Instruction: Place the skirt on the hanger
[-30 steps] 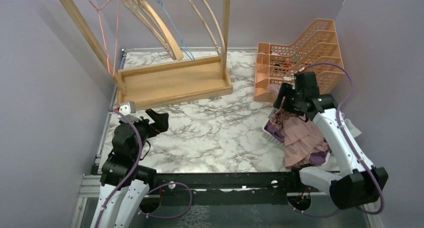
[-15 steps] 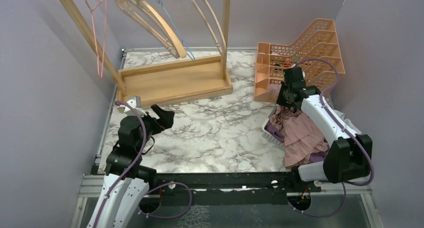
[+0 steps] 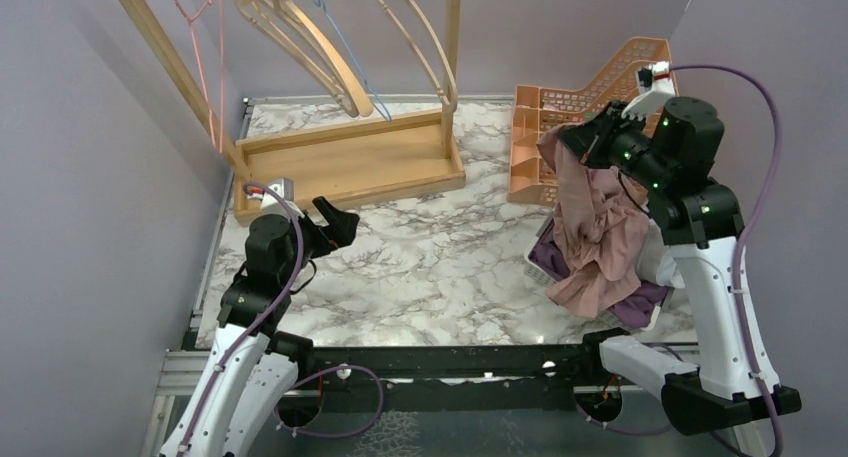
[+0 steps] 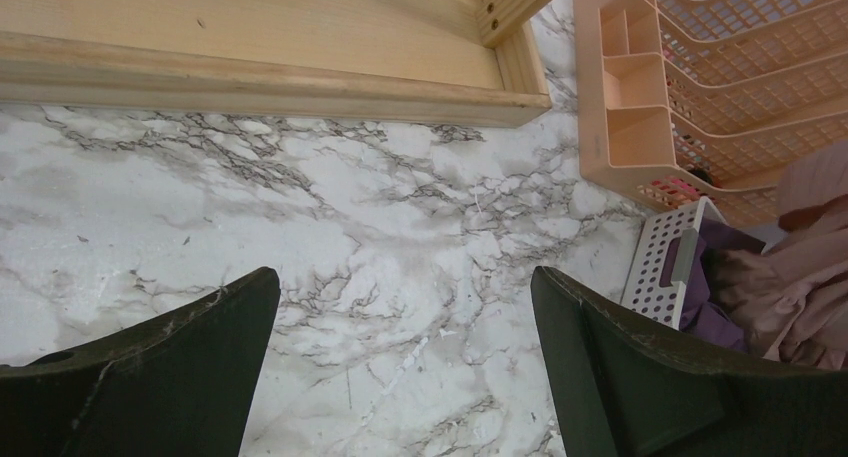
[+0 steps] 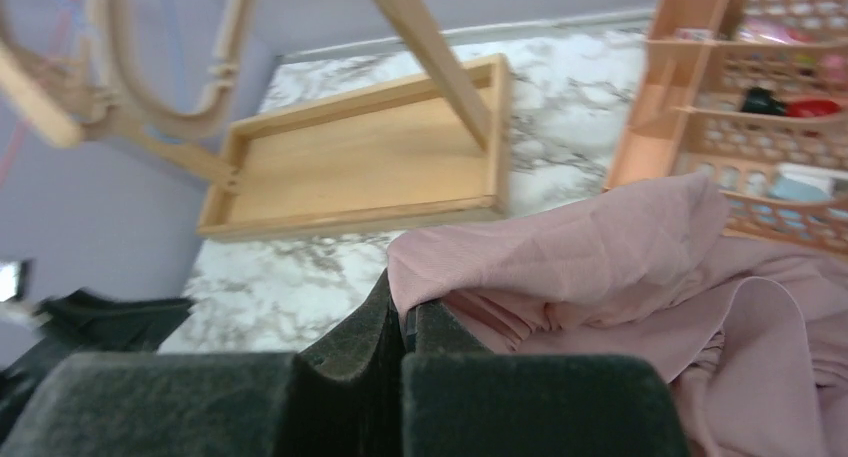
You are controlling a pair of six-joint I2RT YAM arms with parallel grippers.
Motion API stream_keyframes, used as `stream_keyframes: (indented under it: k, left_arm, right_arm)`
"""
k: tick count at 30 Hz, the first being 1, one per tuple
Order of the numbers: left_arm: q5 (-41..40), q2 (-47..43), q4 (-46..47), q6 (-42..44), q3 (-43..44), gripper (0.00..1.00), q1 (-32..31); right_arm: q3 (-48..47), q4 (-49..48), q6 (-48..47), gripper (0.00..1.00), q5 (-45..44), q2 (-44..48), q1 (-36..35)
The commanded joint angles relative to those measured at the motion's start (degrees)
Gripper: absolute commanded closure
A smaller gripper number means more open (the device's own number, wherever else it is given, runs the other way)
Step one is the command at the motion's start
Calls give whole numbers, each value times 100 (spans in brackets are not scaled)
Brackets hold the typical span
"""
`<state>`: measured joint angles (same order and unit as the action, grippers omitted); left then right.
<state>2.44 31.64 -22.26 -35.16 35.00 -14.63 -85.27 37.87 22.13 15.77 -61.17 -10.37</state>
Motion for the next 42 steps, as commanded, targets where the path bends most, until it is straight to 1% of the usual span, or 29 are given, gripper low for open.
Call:
stream_keyframes:
  k: [1, 5, 7, 10, 13, 14, 16, 18, 20, 21, 22, 23, 24, 26, 29, 31, 33, 36, 38, 39, 40, 42]
  left_arm:
    - [300, 104, 395, -22, 361, 1, 31]
    - [280, 123, 372, 2, 495, 1, 31]
    - [246, 99, 343, -24, 538, 1, 31]
    - [210, 67, 309, -77, 551, 1, 31]
    - [267, 71, 235, -146, 539, 1, 33]
    - [302, 77, 224, -180, 523, 1, 31]
    - [351, 82, 227, -264, 490, 1, 33]
    - [363, 72, 229, -367, 442, 1, 35]
    - [346, 75, 243, -460, 371, 1, 31]
    - [357, 78, 249, -498, 324, 1, 33]
    - [374, 80, 253, -531, 289, 1, 32]
    - [414, 101, 261, -562, 257, 1, 31]
    - [460, 113, 263, -581, 220, 1, 31]
    - [585, 147, 280, -643, 141, 1, 33]
    - [878, 216, 384, -708, -13, 1, 38]
    - [1151, 290, 541, -765, -132, 1, 31]
    - [1536, 406, 736, -853, -267, 2, 31]
    - [2077, 694, 1038, -1018, -442, 4, 35]
    - [2436, 951, 1236, -1128, -574, 8, 13]
    - [2571, 1089, 1343, -1178, -612, 10, -20]
    - [2664, 1234, 1416, -1212, -638, 12, -99]
    - [2663, 1536, 1509, -1205, -617, 13, -385]
  right_arm:
    - [-941, 158, 173, 99, 1666, -246, 33]
    - [-1551, 75, 372, 99, 2443, -502, 31]
    - [-1438, 17, 346, 99, 2736, -583, 27]
    - [-803, -115, 333, 99, 2972, -512, 26]
    - [96, -459, 282, 99, 3391, -317, -87]
    - [361, -457, 169, 99, 3464, -287, -214]
    - [841, -265, -132, 97, 3243, -266, -636]
    - [1453, -146, -297, 90, 2882, -257, -1130]
    - [2070, -84, -380, 81, 2774, -320, -1585]
    - [2336, -29, -417, 72, 2703, -366, -1790]
    - [2510, 72, -450, 60, 2595, -392, -1919]
    - [2640, 173, -471, 50, 2516, -392, -1966]
    - [2698, 247, -465, 44, 2421, -360, -1976]
    - [2647, 296, -449, 35, 2076, -185, -1978]
    - [2393, 204, -195, 27, 749, 134, -1972]
    - [2201, 184, -23, 27, -241, 193, -1977]
    - [2034, 259, 139, 25, -1124, 63, -1973]
    - [1606, 433, 126, 25, -1712, -555, -1976]
    - [1297, 499, 17, 26, -1850, -1137, -1973]
    - [1107, 588, -25, 26, -2068, -1406, -1977]
    - [923, 699, -20, 27, -2385, -1690, -1971]
    - [675, 766, 25, 26, -2946, -2150, -1977]
